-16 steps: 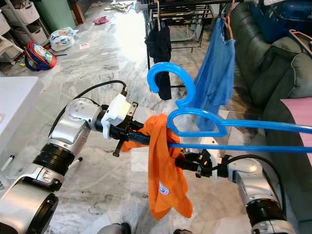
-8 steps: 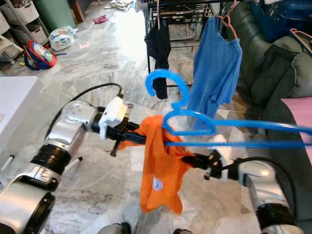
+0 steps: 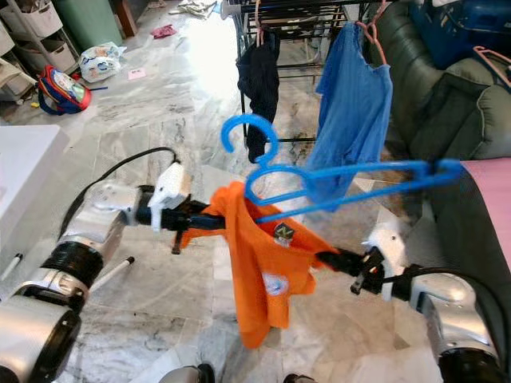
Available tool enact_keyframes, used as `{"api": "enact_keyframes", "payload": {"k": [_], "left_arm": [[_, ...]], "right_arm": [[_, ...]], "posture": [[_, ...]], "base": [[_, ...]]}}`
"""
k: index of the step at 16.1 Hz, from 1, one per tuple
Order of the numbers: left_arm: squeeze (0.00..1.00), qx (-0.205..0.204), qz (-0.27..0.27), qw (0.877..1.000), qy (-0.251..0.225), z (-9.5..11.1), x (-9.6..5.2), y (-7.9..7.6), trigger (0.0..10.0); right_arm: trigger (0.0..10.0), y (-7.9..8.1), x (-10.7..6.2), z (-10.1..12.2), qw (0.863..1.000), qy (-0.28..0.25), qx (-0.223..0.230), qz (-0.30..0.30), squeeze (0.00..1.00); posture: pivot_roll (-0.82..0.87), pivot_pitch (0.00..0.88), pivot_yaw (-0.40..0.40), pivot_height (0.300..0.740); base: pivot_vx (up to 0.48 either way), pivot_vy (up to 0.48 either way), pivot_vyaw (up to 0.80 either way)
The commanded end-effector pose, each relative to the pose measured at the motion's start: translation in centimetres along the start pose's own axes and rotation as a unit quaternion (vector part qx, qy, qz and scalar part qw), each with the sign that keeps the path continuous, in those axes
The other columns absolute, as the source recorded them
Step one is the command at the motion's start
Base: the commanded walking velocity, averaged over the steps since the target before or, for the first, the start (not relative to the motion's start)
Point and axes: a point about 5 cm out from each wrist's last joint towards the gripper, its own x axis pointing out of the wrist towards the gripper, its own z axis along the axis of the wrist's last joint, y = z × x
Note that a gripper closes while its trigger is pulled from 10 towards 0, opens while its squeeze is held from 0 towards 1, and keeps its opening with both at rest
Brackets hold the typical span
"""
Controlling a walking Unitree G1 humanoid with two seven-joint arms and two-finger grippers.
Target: Hang hanger
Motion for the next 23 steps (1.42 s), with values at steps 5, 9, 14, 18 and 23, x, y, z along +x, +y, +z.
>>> {"api": "enact_keyframes", "payload": {"k": [5, 9, 14, 18, 23], "left_arm": [[0.0, 0.002, 0.026, 0.999, 0.034, -2.6, -2.2, -1.5, 0.0], [0.0, -0.01, 0.022, 0.997, 0.069, -5.5, -2.3, -3.8, 0.0], [0.0, -0.029, 0.123, 0.985, 0.114, -7.7, -2.9, -4.0, 0.0], [0.0, -0.046, 0.228, 0.966, 0.118, -8.0, -4.1, -3.0, 0.0], [0.0, -0.05, 0.23, 0.959, 0.156, -8.9, -5.5, -3.8, 0.0]], "right_arm": [[0.0, -3.0, -2.3, 2.1, 0.984, -0.061, 0.005, -0.168, 0.0], [0.0, -3.2, -3.3, 3.5, 0.979, -0.079, 0.003, -0.188, 0.0], [0.0, -3.1, -4.4, 5.1, 0.981, -0.057, -0.021, -0.184, 0.0], [0.0, -3.1, -5.1, 4.9, 0.981, -0.026, -0.024, -0.189, 0.0], [0.0, -3.4, -5.3, 5.1, 0.982, -0.009, -0.031, -0.189, 0.0]], "posture": [[-0.07, 0.158, 0.079, 0.74], [-0.08, 0.164, 0.077, 0.74], [-0.1, 0.166, 0.063, 0.74], [-0.11, 0.164, 0.062, 0.74], [-0.11, 0.163, 0.064, 0.74]], "base": [[0.0, 0.0, 0.0], [0.0, 0.0, 0.0], [0.0, 0.0, 0.0], [0.0, 0.0, 0.0], [0.0, 0.0, 0.0]]}}
